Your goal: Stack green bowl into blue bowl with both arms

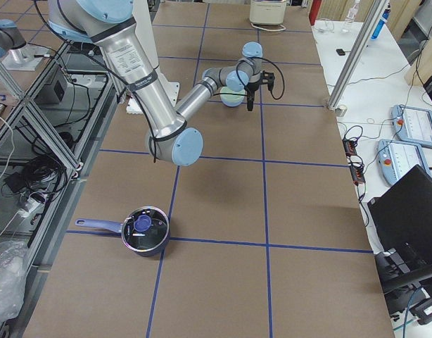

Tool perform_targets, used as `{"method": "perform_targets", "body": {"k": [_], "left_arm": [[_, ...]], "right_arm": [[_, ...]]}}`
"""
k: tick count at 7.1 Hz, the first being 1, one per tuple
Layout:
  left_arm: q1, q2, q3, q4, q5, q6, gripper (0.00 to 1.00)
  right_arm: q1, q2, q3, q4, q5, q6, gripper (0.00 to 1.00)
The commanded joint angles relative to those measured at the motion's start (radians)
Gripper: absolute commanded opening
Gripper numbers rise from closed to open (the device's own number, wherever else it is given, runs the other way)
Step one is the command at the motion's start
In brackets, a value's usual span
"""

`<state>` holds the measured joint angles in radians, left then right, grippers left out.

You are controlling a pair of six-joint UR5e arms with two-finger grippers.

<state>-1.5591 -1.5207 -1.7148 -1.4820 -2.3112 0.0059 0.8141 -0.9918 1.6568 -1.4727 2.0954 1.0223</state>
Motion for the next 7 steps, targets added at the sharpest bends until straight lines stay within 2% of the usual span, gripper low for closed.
{"method": "perform_targets", "body": {"k": [1, 3, 6, 7], "left_arm": [[0.001, -0.004, 0.015, -0.097, -0.008, -0.041, 0.99], [-0.001, 0.001, 0.02, -0.129, -0.008, -0.044, 0.99], [0.001, 0.014, -0.002, -0.136, -0.01, -0.038, 0.99], [-0.001, 0.016, -0.011, -0.135, -0.057, -0.038, 0.99]], "right_arm": [[0.256, -0.08, -0.056, -0.078, 0.121, -0.43, 1.0], [0.397, -0.163, -0.089, -0.089, 0.141, -0.673, 1.0], [0.604, -0.345, -0.084, -0.112, 0.169, -0.969, 1.0], [0.662, -0.414, -0.084, -0.11, 0.17, -1.035, 1.0]]}}
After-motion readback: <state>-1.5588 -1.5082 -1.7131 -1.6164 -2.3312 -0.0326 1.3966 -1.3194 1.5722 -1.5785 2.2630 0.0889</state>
